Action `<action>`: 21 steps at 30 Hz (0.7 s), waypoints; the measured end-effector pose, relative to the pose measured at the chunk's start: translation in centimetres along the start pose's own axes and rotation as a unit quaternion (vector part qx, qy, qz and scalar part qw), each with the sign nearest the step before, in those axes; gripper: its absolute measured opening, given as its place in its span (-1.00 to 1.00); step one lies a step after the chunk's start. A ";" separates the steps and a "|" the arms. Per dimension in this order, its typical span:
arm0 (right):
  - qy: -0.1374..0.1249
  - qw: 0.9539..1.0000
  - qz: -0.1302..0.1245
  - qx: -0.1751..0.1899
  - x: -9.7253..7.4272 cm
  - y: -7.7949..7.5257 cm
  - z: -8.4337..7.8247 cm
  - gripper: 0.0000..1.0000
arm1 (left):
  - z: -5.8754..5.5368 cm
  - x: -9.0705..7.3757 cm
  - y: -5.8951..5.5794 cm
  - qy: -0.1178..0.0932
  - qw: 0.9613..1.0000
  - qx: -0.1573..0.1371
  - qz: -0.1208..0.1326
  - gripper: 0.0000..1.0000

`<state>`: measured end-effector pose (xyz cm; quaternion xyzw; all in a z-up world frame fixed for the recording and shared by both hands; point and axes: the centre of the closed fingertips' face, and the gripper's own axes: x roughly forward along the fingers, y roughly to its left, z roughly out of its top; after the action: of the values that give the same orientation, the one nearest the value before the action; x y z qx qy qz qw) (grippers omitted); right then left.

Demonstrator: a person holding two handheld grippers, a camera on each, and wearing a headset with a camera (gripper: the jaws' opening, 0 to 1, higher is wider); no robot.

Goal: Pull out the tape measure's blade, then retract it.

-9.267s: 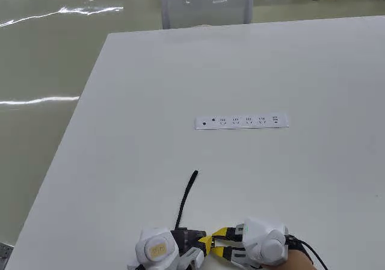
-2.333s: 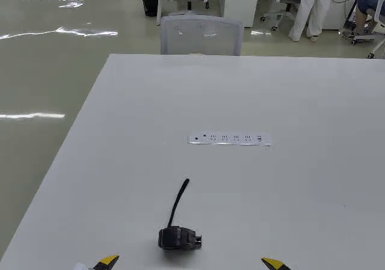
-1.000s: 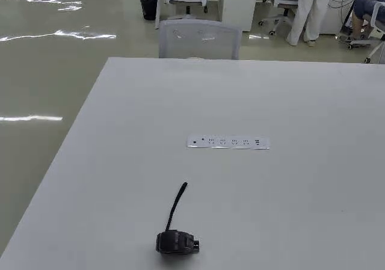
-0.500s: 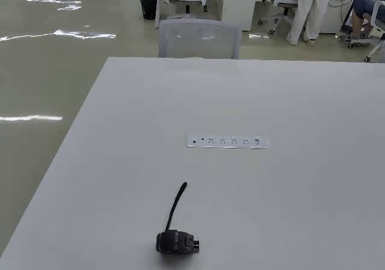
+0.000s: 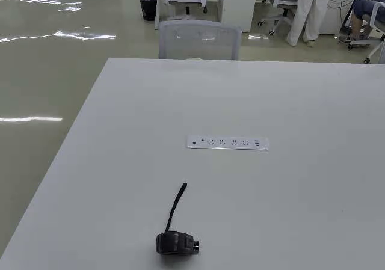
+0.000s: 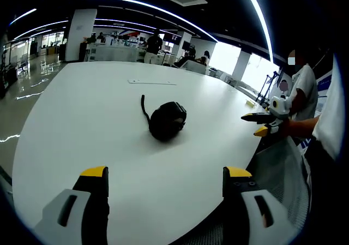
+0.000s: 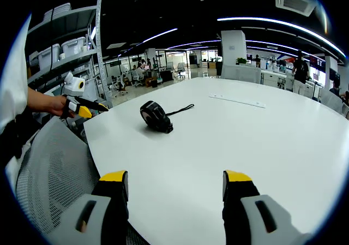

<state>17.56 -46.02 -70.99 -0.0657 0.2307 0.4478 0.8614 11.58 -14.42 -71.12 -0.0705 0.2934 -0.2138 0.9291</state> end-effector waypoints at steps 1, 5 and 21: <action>0.000 1.000 -0.001 0.000 0.0 0.0 0.0 0.47 | 0.0 -0.1 0.0 0.000 1.000 0.000 0.000 0.70; -0.002 1.000 -0.002 0.002 0.0 0.0 -0.1 0.57 | 0.0 -0.2 0.0 0.000 1.000 0.000 0.001 0.72; -0.004 1.000 -0.008 0.010 -0.1 -0.1 -0.3 0.67 | 0.0 -0.3 0.2 0.000 1.000 0.001 0.006 0.83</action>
<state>17.51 -46.27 -71.16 -0.0574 0.2315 0.4387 0.8664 11.41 -14.06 -71.02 -0.0679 0.2932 -0.2088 0.9305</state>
